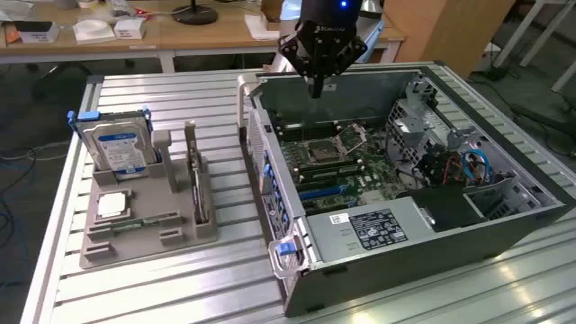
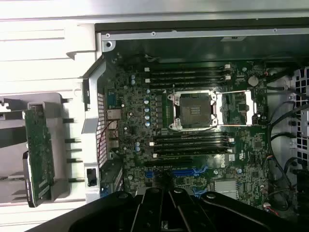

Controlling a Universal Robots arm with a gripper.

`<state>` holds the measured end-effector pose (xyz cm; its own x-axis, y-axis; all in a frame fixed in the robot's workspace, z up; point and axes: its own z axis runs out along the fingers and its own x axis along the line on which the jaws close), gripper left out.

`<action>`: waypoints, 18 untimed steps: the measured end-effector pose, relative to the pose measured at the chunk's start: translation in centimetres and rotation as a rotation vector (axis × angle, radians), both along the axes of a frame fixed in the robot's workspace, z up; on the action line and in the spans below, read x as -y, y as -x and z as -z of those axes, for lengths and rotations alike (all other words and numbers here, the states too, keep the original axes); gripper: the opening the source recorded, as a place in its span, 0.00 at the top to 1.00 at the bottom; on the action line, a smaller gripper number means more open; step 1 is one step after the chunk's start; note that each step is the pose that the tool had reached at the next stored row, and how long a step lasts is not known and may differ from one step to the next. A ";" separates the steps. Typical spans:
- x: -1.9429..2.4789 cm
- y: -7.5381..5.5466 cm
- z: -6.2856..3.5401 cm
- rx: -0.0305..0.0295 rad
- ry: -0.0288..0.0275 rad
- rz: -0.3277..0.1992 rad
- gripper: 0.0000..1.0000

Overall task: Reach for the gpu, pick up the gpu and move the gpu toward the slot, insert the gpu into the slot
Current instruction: 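Reach for the gpu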

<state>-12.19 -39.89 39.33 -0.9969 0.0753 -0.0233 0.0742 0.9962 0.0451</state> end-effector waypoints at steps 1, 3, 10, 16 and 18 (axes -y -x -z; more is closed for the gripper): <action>0.00 0.0 0.00 0.0001 -0.0001 0.000 0.90; 0.00 0.2 -0.01 -0.0001 0.0000 0.000 0.90; 0.00 2.0 0.00 0.0000 0.0000 0.000 0.90; 0.00 4.1 0.00 0.0000 0.0000 0.000 0.90; 0.00 4.9 0.00 0.0000 0.0001 0.000 0.90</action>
